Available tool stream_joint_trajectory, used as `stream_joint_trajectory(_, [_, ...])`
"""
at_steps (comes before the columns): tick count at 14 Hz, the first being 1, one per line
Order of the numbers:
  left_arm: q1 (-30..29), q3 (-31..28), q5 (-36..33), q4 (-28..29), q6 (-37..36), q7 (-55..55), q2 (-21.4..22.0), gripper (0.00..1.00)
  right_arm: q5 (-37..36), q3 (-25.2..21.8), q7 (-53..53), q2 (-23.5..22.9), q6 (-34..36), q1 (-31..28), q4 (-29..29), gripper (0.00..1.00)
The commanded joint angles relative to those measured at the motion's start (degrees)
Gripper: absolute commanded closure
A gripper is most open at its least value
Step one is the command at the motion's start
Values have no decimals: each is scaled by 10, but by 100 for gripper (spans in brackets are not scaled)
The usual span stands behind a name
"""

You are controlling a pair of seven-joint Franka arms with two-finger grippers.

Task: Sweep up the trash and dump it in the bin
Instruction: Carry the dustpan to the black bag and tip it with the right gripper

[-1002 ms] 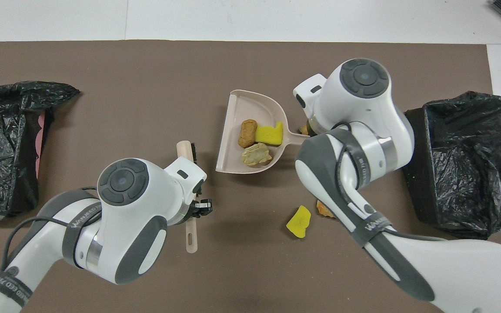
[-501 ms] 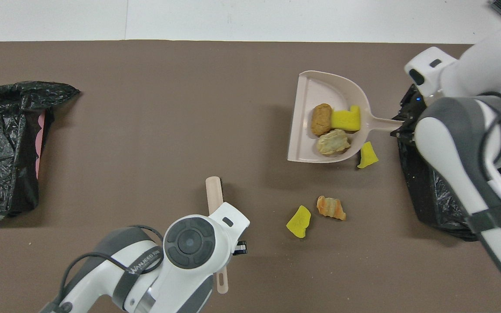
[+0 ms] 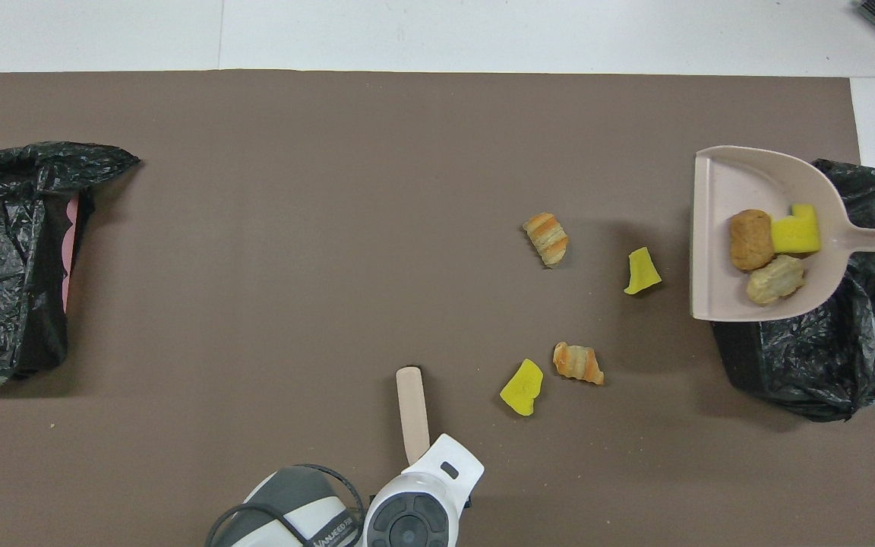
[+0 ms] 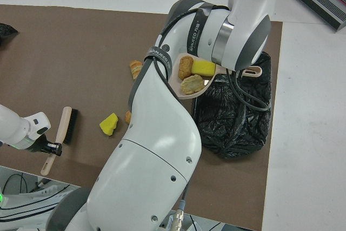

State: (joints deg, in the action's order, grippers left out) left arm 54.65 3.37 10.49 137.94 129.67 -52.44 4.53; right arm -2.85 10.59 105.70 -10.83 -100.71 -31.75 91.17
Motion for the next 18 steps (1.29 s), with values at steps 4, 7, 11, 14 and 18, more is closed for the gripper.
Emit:
stream_joint_trajectory(4, [-18, -13, -9, -7, 2, 0, 0, 0, -152, 7, 21, 48, -51, -27, 71, 100])
stream_joint_trajectory(7, [-67, -14, -10, -50, -38, 0, -3, 0, -225, 7, 14, 73, -110, -30, 126, 100])
stream_joint_trajectory(11, [-156, -14, -32, -82, -54, 39, -2, 0, -312, 8, -62, 128, -148, -10, 195, 100])
stream_joint_trajectory(14, [-217, -14, -37, -94, -51, 107, -13, 0, -376, 8, -125, 143, -142, 17, 211, 100])
stream_joint_trajectory(18, [-295, -15, -80, -153, -54, 182, -53, 0, -463, 8, -239, 164, -85, 73, 228, 100])
